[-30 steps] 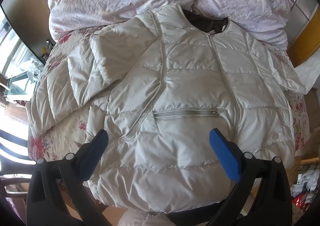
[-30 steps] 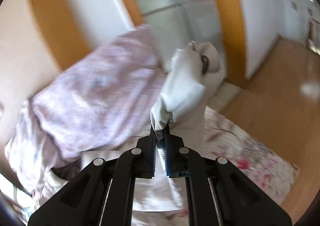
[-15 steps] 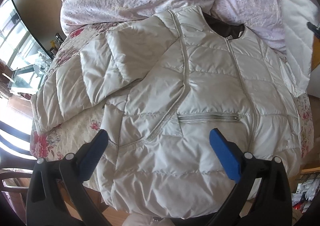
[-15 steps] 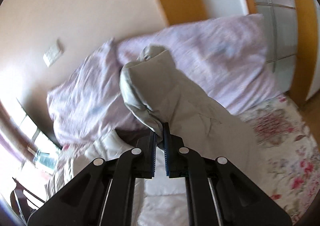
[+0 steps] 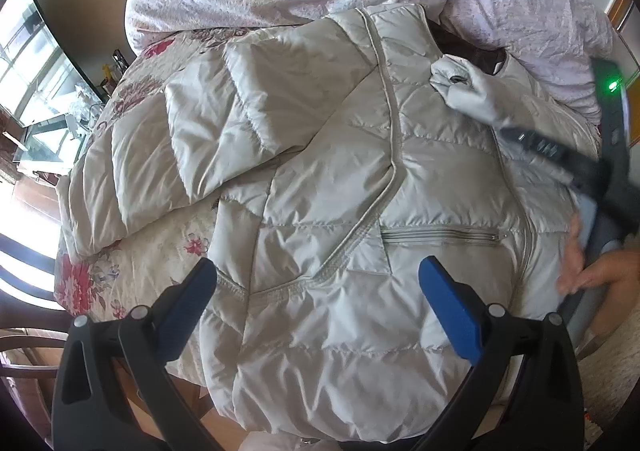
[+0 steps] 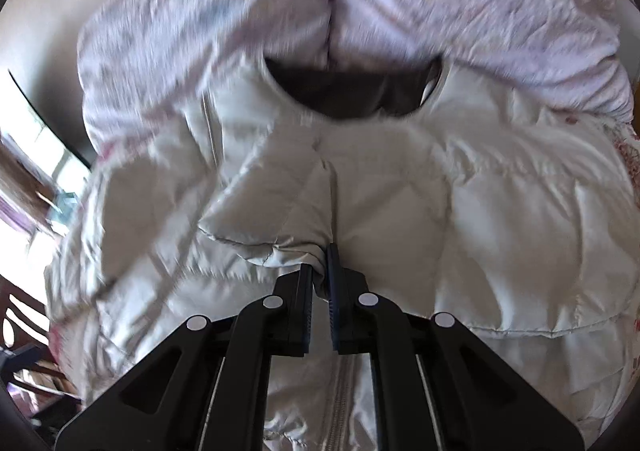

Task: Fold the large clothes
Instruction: 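Lay the held sleeve across the jacket front and open the right tool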

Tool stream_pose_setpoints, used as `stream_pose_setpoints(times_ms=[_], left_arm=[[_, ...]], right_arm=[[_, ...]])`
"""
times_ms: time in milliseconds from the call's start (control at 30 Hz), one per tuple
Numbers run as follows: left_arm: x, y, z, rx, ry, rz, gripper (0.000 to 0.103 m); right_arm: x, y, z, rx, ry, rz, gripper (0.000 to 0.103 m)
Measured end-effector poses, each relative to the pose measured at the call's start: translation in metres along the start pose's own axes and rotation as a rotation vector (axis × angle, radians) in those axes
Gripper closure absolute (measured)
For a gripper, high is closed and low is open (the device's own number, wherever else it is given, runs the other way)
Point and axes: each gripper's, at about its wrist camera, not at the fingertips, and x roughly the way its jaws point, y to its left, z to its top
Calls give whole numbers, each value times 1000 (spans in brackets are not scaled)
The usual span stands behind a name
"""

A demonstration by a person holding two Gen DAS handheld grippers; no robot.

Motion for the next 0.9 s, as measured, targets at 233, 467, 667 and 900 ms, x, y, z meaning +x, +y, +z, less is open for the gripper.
stream_pose_setpoints(times_ms=[233, 467, 667, 900], left_arm=[[5, 7, 2, -22, 8, -17, 2], [6, 9, 5, -34, -4, -46, 2], [11, 11, 7, -46, 10, -59, 2], [16, 15, 5, -63, 40, -68, 2]], right_arm=[[22, 20, -16, -132, 77, -145, 86], [-8, 30, -24, -186, 24, -58, 45], [-23, -22, 1, 76, -50, -118, 45], [13, -39, -1, 175, 50, -209, 40]])
